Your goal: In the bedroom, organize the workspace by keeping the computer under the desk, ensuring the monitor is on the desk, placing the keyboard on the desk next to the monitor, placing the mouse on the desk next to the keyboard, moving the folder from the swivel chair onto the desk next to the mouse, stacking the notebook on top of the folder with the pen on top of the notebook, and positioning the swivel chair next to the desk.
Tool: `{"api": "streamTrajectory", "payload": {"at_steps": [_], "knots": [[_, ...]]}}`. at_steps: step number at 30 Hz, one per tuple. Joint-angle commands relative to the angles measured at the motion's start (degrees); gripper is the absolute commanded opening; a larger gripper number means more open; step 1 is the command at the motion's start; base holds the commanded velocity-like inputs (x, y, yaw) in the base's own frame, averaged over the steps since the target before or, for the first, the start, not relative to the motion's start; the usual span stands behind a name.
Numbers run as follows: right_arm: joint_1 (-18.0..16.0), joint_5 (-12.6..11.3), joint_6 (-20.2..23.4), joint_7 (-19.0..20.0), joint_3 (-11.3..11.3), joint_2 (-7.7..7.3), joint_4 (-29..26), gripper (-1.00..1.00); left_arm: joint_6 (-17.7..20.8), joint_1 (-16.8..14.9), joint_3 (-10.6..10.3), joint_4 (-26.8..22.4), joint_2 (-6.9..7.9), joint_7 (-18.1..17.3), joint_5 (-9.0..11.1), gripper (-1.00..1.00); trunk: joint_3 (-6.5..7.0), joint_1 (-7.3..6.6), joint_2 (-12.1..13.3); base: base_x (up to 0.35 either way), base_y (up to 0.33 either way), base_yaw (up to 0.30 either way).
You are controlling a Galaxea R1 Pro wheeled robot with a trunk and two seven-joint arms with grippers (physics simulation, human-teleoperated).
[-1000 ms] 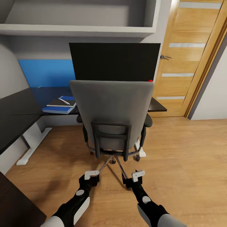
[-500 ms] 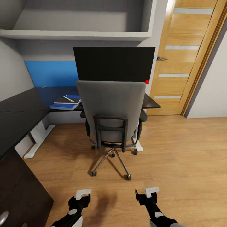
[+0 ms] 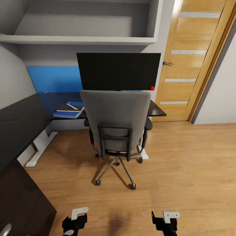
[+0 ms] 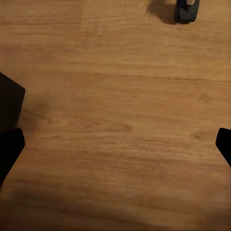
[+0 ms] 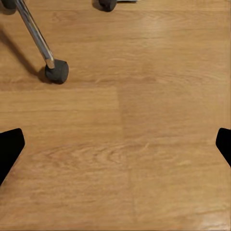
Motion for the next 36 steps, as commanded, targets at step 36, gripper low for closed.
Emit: {"api": "streamTrajectory", "payload": {"at_steps": [36], "knots": [[6.3,-0.1,-2.4,-0.1,0.5,0.32,0.2,1.0,0.1,0.8,-0.6,0.4,0.03,0.1,0.2,1.0,6.42,-7.92,14.4,0.0,0.0,0.0]]}}
